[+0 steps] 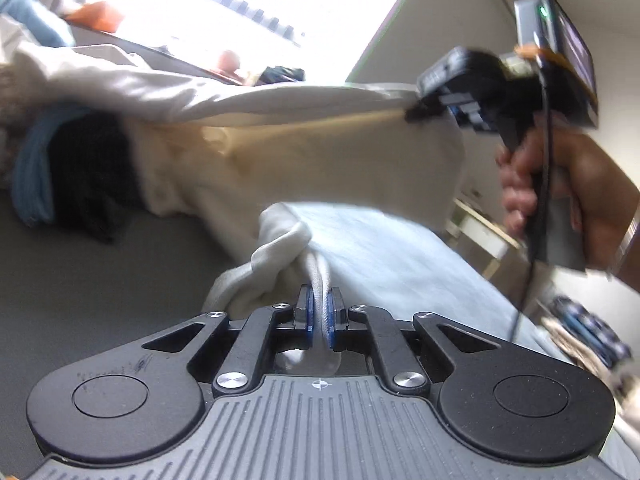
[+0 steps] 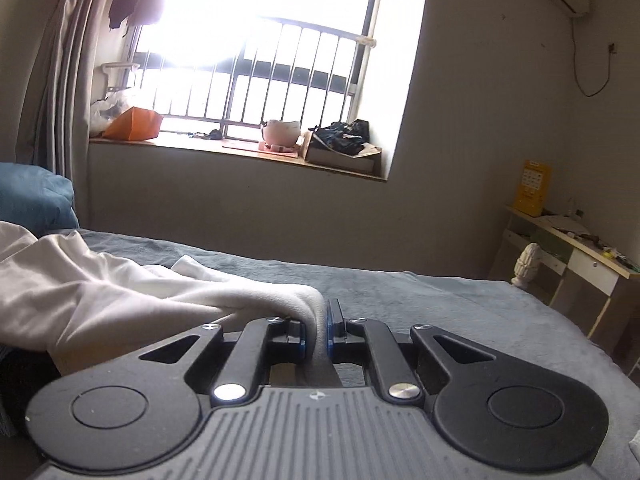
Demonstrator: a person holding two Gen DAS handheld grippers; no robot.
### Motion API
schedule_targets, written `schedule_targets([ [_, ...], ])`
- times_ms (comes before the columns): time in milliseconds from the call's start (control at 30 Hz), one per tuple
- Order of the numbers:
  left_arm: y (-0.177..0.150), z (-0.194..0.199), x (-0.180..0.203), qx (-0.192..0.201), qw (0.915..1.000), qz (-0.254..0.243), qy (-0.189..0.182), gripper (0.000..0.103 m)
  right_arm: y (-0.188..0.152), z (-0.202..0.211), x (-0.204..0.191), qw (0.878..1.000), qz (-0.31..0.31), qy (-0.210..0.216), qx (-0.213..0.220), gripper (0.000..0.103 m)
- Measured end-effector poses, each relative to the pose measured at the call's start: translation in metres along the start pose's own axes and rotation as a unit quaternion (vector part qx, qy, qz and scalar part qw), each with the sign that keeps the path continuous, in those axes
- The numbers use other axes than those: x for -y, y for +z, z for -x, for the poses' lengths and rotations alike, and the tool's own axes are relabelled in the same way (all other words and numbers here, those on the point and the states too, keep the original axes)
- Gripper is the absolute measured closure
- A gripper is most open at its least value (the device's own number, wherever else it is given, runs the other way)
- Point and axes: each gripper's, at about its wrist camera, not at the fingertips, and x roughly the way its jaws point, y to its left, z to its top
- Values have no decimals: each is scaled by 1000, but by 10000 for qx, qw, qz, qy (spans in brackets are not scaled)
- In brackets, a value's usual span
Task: Fold clothes
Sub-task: 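Pull the white sweatshirt off the pile with both grippers and drop it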
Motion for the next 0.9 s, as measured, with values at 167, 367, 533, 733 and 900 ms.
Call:
schedule_targets([
  [167, -15, 27, 36, -210, 9997, -137, -84, 98, -2, 56, 58, 9983, -515, -132, 242, 95],
  [367, -10, 71, 52, -340, 9989, -316, -3, 98, -13, 140, 132, 9955, -740, -198, 558, 95],
  [533, -8, 118, 70, -548, 9964, -642, 62, 98, -35, 214, 189, 9924, -923, -331, 738, 95],
  [733, -19, 164, 94, -910, 9925, -799, 182, 98, -70, 292, 247, 9875, -1278, -531, 754, 95],
  [900, -30, 185, 98, -1131, 9906, -658, 388, 98, -106, 328, 283, 9849, -1562, -646, 364, 95],
])
